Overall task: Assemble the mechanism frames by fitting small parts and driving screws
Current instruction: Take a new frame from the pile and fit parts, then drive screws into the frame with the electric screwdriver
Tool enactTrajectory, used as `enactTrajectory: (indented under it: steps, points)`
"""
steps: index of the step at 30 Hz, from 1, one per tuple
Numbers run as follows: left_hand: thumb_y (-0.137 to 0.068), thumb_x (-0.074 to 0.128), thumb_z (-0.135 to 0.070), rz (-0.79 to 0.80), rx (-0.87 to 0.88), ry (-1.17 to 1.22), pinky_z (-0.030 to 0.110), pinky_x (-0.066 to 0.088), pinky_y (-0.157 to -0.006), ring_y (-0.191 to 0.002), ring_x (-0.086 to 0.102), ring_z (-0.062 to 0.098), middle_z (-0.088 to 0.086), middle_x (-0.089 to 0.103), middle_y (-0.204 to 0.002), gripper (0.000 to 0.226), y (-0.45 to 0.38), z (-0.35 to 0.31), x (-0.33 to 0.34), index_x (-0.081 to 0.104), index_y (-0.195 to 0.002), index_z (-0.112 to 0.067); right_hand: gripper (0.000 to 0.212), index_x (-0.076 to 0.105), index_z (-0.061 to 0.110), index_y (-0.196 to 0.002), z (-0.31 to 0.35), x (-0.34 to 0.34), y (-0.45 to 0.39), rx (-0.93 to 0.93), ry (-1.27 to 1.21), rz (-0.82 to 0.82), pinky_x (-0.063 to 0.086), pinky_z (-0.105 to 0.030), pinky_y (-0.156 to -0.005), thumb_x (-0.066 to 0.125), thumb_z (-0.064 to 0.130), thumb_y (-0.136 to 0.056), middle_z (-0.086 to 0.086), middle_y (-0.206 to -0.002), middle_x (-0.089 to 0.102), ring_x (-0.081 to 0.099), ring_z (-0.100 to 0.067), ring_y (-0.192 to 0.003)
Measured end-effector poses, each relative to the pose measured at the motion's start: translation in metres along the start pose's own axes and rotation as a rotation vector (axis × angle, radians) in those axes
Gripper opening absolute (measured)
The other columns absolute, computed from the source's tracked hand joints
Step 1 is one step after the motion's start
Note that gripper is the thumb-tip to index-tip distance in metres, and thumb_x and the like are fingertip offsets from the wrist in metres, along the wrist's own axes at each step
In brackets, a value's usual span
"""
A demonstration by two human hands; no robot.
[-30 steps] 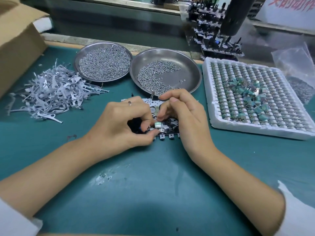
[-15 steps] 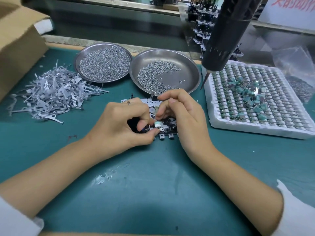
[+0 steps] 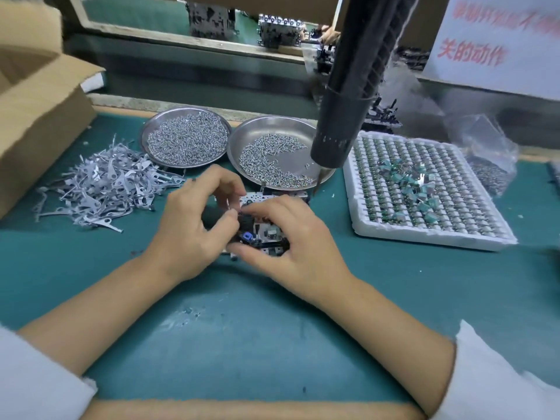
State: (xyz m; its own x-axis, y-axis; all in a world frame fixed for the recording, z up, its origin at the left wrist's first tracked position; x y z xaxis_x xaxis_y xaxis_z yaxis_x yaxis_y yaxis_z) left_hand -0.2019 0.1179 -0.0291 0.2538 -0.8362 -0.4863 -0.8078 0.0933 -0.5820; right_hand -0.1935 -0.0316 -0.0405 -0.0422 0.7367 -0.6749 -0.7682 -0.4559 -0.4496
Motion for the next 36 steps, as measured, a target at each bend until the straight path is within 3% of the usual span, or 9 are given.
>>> enactTrajectory:
  steps: [3,7,14,19,23,26,31,36]
  points:
    - [-0.076,0.043,-0.022,-0.062,-0.008,0.062,0.044,0.046,-0.073,-0.073,0.054,0.019,-0.004,0.058,-0.078,0.021,0.000,0.002,-0.003,0.054,-0.091,-0.013,0.048,0.070,0.018,-0.113,0.007,0.008,0.002,-0.090,0.343,0.103,0.044,-0.040,-0.086,0.070,0.052,-0.078,-0.004,-0.108,0.064,0.055,-0.026,-0.101]
    - [-0.084,0.044,-0.027,-0.063,-0.002,0.016,0.053,0.045,-0.077,-0.076,0.057,0.025,-0.006,0.060,-0.081,0.019,0.002,0.003,-0.001,0.056,-0.093,-0.017,0.038,0.068,0.012,-0.109,0.017,0.006,0.010,-0.132,0.491,0.112,0.044,-0.042,-0.080,0.065,0.042,-0.086,-0.007,-0.110,0.063,0.055,-0.030,-0.097]
    - [-0.088,0.045,-0.023,-0.131,0.124,-0.139,0.031,0.035,-0.078,-0.071,0.046,0.011,0.001,0.059,-0.070,0.029,0.006,-0.011,0.003,0.064,-0.082,-0.002,0.025,0.064,0.006,-0.095,0.026,-0.027,0.059,-0.178,0.476,0.117,0.046,-0.038,-0.074,0.066,0.026,-0.079,-0.008,-0.097,0.060,0.056,-0.029,-0.087]
    - [-0.087,0.048,-0.022,-0.091,0.232,-0.150,0.020,0.031,-0.083,-0.071,0.043,0.008,-0.009,0.051,-0.070,0.028,0.013,-0.032,0.017,0.066,-0.078,-0.002,0.026,0.064,0.007,-0.098,0.015,-0.065,0.106,-0.147,0.520,0.140,0.046,-0.036,-0.082,0.066,0.022,-0.076,-0.007,-0.104,0.060,0.057,-0.026,-0.093]
    - [-0.088,0.049,-0.020,-0.033,0.338,-0.107,0.030,0.037,-0.076,-0.067,0.046,0.009,-0.005,0.055,-0.067,0.026,0.021,-0.052,0.036,0.066,-0.078,-0.002,0.032,0.063,0.010,-0.096,0.015,-0.075,0.128,-0.104,0.488,0.091,0.045,-0.037,-0.082,0.066,0.030,-0.071,-0.006,-0.102,0.057,0.054,-0.024,-0.092]
    - [-0.089,0.050,-0.019,0.004,0.389,-0.074,0.036,0.038,-0.073,-0.065,0.048,0.012,-0.002,0.056,-0.067,0.024,0.023,-0.063,0.049,0.067,-0.080,-0.003,0.033,0.064,0.012,-0.096,0.015,-0.073,0.129,-0.128,0.516,0.060,0.046,-0.038,-0.080,0.066,0.041,-0.081,-0.004,-0.100,0.059,0.055,-0.023,-0.091]
    - [-0.090,0.051,-0.020,0.020,0.393,-0.059,0.038,0.039,-0.072,-0.066,0.049,0.013,-0.002,0.056,-0.067,0.024,0.024,-0.070,0.062,0.067,-0.082,-0.005,0.034,0.067,0.006,-0.094,0.016,-0.074,0.132,-0.184,0.508,0.006,0.046,-0.036,-0.079,0.060,0.039,-0.091,-0.005,-0.095,0.061,0.055,-0.022,-0.089]
    - [-0.091,0.049,-0.019,-0.028,0.370,-0.027,0.041,0.042,-0.075,-0.071,0.054,0.013,-0.004,0.063,-0.080,0.024,0.025,-0.068,0.062,0.066,-0.083,-0.005,0.035,0.064,0.005,-0.102,0.018,-0.095,0.140,0.021,0.255,-0.069,0.041,-0.021,-0.091,0.058,0.037,-0.091,-0.003,-0.103,0.058,0.053,-0.014,-0.099]
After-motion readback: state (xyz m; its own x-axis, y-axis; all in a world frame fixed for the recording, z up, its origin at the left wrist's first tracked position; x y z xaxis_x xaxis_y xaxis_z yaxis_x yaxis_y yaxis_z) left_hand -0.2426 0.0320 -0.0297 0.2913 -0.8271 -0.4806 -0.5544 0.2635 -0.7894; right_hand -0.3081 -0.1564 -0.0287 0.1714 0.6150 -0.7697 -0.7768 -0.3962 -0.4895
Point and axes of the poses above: each hand's wrist, its own y-axis away from the middle knuckle, its own x-axis out of the palm, z = x × y, the point moved 3 cm from there along -y, towards the middle knuckle
